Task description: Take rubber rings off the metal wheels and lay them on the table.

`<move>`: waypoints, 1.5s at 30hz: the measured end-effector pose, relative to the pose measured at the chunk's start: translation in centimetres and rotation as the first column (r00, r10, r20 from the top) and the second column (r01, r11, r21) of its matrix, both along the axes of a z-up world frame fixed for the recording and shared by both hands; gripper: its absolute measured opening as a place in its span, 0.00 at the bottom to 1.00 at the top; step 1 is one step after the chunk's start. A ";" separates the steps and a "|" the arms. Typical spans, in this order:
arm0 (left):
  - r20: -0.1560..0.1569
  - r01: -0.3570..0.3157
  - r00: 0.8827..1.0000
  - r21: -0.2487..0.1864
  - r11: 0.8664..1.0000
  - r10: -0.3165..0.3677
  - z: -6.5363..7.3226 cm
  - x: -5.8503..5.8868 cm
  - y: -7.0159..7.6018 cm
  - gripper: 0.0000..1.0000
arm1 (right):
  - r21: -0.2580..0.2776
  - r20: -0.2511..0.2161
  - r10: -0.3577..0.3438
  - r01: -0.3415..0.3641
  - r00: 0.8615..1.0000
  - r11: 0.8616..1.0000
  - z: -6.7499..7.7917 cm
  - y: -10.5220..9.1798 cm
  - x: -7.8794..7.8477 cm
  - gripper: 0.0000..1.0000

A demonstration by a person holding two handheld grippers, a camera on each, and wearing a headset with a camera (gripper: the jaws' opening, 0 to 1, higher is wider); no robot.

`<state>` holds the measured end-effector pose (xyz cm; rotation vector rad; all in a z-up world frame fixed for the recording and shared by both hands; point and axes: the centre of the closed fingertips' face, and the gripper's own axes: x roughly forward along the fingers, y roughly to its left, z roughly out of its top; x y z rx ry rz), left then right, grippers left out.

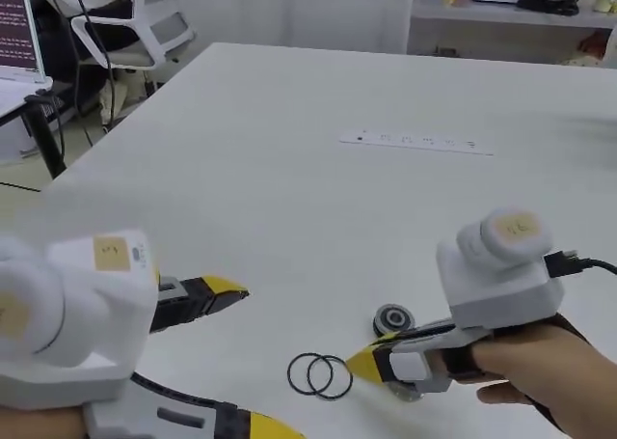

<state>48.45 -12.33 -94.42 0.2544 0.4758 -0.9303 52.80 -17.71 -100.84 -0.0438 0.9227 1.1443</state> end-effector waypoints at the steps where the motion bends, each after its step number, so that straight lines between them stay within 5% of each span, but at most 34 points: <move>1: 0.000 0.001 1.000 0.002 1.000 -0.001 0.0 0.0 0.0 0.84 | -0.001 0.006 0.000 0.000 1.000 1.000 0.1 -0.1 0.1 0.08; 15: -0.012 0.006 1.000 -0.015 1.000 -0.006 0.1 -0.1 -0.2 0.84 | 0.116 0.125 -0.020 0.005 0.992 0.993 4.5 -1.1 2.3 0.12; 25: -0.009 0.008 1.000 -0.024 1.000 -0.008 0.4 -0.2 -0.3 0.85 | 0.121 0.239 0.015 -0.045 0.971 0.992 6.2 -1.8 2.9 0.22; 30: 0.002 0.023 1.000 -0.030 0.999 -0.023 1.1 -0.1 -0.4 0.85 | 0.132 0.262 -0.024 -0.012 0.965 0.991 6.8 -2.7 3.9 0.25; 35: 0.045 0.004 0.999 -0.075 0.997 0.000 3.7 1.4 -0.1 0.86 | 0.174 0.264 -0.083 0.037 0.961 0.984 7.4 -3.7 5.1 0.26; 45: 0.162 0.004 0.987 -0.033 0.999 0.001 7.9 5.3 0.5 0.84 | 0.133 0.296 -0.157 0.122 0.942 0.984 6.3 -6.4 7.2 0.22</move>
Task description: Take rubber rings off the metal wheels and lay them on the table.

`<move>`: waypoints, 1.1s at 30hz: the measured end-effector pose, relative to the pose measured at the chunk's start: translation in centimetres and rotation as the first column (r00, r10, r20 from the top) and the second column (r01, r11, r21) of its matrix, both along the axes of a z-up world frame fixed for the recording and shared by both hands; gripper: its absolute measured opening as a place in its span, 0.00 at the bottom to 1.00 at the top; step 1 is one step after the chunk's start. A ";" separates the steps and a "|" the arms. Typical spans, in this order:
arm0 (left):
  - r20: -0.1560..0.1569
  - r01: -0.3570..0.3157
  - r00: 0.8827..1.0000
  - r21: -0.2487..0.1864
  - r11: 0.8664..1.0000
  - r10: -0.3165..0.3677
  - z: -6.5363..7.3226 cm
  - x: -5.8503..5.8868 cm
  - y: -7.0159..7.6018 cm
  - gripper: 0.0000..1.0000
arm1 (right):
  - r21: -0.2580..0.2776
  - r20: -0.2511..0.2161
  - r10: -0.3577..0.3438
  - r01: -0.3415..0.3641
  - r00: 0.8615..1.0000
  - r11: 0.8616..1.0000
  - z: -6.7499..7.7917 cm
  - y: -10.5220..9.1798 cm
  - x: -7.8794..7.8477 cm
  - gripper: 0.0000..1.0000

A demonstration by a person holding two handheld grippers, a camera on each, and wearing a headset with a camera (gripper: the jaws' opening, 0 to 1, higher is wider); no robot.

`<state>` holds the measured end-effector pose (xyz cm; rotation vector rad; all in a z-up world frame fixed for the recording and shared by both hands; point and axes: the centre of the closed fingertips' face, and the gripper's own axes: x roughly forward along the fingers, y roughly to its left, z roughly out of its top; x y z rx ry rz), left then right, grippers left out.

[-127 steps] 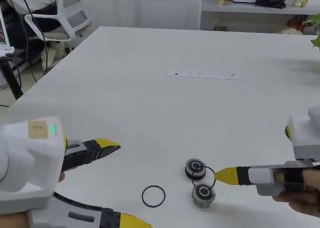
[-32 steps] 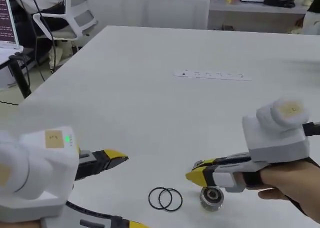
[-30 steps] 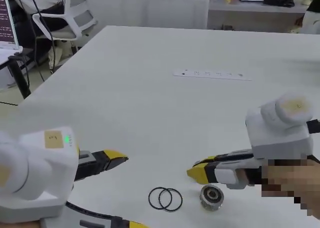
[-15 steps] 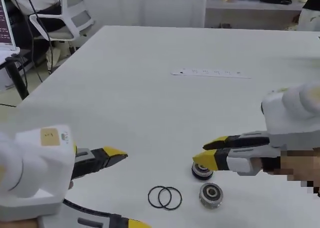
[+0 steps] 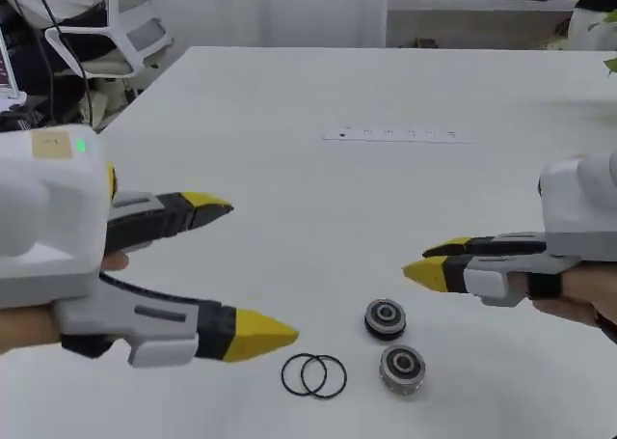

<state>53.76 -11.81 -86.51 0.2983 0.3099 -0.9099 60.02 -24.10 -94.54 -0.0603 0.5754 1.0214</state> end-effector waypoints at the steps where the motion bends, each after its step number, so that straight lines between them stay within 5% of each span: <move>1: 0.015 0.003 1.000 0.003 1.000 -0.003 0.5 0.5 -0.2 0.84 | 0.001 0.000 -0.004 0.004 1.000 1.000 -0.1 -0.1 0.1 0.22; 7: 0.079 0.066 0.994 0.058 0.996 -0.070 2.3 2.2 -1.9 0.83 | -0.016 -0.014 -0.025 0.025 1.000 1.000 -1.0 -1.0 0.5 0.21; 12: 0.095 0.131 0.986 0.051 0.990 -0.136 3.3 3.3 -4.1 0.84 | -0.041 -0.017 -0.023 0.022 1.000 0.999 -1.8 -1.3 0.5 0.20; 18: 0.077 0.208 0.974 0.073 0.975 -0.214 3.1 3.6 -7.8 0.85 | -0.057 -0.022 -0.015 0.014 1.000 0.998 -2.5 -1.6 0.3 0.20; 23: 0.064 0.248 0.965 0.077 0.966 -0.253 1.9 4.8 -9.4 0.82 | -0.064 -0.009 0.006 -0.006 1.000 0.998 -3.0 -1.5 0.1 0.20; 27: 0.082 0.275 0.954 0.150 0.950 -0.290 -0.5 6.2 -8.9 0.76 | -0.082 0.010 0.037 -0.036 0.999 0.996 -3.3 -1.4 -0.2 0.21; 33: 0.063 0.237 0.969 0.026 0.971 -0.239 -3.1 7.2 -8.6 0.62 | -0.097 0.010 0.064 -0.062 0.998 0.993 -3.9 -1.1 -0.5 0.22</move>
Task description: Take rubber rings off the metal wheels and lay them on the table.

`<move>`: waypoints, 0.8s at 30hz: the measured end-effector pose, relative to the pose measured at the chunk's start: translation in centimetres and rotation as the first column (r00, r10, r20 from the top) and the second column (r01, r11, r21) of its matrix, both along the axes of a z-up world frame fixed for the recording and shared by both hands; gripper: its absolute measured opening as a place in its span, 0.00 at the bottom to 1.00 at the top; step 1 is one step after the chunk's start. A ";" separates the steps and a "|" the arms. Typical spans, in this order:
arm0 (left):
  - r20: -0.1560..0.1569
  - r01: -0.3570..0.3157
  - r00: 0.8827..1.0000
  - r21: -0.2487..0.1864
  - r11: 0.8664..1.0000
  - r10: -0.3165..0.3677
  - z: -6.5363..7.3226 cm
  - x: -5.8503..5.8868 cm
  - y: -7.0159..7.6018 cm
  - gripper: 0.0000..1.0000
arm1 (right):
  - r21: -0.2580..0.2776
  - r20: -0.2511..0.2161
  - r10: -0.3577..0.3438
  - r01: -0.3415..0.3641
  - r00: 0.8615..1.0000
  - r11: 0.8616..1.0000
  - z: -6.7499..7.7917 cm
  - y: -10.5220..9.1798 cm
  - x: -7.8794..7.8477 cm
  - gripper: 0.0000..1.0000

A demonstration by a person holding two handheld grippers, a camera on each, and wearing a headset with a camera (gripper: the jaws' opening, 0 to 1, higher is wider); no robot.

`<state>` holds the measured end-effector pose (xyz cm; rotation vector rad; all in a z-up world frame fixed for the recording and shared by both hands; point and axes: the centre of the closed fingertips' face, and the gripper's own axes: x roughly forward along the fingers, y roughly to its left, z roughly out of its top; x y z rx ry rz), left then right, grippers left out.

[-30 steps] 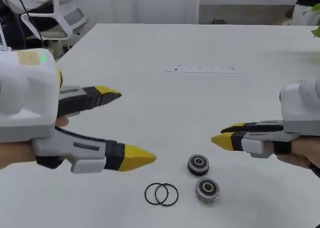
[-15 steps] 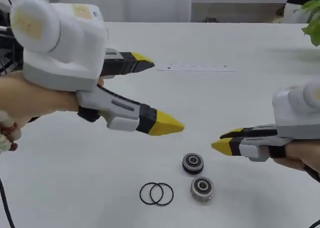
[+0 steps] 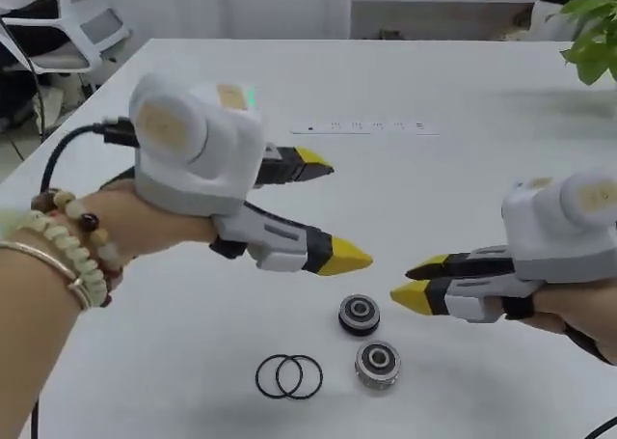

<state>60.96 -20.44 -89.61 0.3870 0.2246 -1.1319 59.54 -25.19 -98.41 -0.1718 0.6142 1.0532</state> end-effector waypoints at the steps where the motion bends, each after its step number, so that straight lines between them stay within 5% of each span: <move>1: -0.007 -0.015 1.000 -0.009 1.000 0.015 -0.6 0.1 0.1 0.60 | -0.005 0.000 0.003 -0.003 1.000 1.000 -0.1 0.0 0.0 0.22; 13: -0.044 -0.077 0.996 0.085 0.993 0.081 -6.0 0.5 0.4 0.45 | -0.142 -0.022 0.098 -0.100 0.995 0.985 -3.5 0.3 -1.7 0.23; 15: -0.044 -0.055 0.997 0.127 0.990 0.061 -6.9 0.1 0.3 0.43 | -0.149 -0.031 0.113 -0.116 0.993 0.982 -3.7 0.5 -1.9 0.24; 24: -0.049 -0.003 0.999 0.191 0.982 0.012 -9.0 -1.1 -1.5 0.37 | -0.146 -0.023 0.131 -0.133 0.991 0.980 -3.5 0.8 -2.1 0.26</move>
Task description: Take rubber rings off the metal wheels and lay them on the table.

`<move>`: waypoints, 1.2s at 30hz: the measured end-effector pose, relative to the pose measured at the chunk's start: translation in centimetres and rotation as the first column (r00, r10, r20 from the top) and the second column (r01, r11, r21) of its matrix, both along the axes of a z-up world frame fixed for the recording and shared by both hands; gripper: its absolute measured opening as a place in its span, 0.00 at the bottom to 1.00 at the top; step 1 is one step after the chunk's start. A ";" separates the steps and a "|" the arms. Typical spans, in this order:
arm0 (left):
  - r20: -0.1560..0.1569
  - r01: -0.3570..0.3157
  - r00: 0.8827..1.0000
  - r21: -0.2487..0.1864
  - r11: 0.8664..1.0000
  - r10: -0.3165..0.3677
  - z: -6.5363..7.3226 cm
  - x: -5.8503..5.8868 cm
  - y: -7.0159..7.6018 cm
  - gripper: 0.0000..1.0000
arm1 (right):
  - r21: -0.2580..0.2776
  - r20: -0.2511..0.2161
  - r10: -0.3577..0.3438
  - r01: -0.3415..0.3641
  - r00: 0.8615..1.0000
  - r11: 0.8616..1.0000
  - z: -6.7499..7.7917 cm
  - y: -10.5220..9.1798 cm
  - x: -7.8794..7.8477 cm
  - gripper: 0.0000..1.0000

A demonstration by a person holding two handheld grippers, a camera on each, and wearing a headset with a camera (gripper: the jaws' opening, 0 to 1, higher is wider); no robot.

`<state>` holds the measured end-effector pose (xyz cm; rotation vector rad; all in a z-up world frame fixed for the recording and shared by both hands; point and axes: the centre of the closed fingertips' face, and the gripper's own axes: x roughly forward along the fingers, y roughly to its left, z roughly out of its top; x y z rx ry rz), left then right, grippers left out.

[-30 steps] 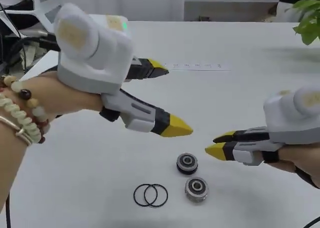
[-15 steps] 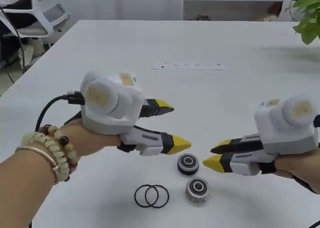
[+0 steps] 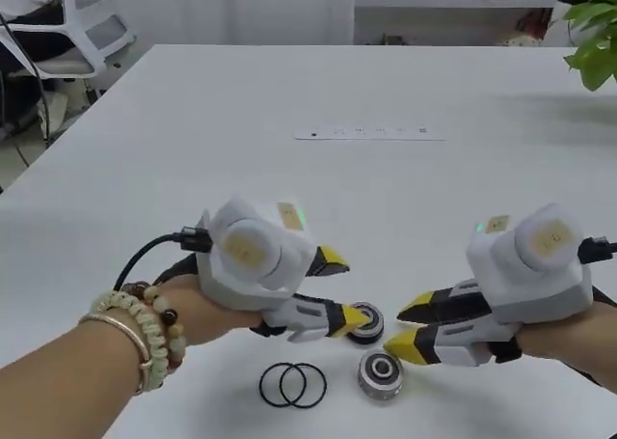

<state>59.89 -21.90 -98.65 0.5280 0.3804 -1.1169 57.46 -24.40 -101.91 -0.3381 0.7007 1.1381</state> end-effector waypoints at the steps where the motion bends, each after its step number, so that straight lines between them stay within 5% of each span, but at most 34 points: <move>1: -0.005 0.002 1.000 0.003 1.000 -0.002 -0.2 -0.2 -0.2 0.37 | 0.001 -0.002 0.005 -0.005 1.000 1.000 0.0 0.1 -0.1 0.26; 21: -0.097 -0.027 0.995 -0.028 0.999 0.024 -1.7 -1.0 -1.0 0.14 | 0.051 -0.014 -0.044 0.045 0.999 0.998 0.1 1.3 0.7 0.26; 36: -0.116 -0.056 0.992 -0.050 0.997 0.050 -1.7 -0.9 -0.8 0.14 | 0.017 0.043 -0.006 0.005 0.999 1.000 -0.1 1.4 0.6 0.16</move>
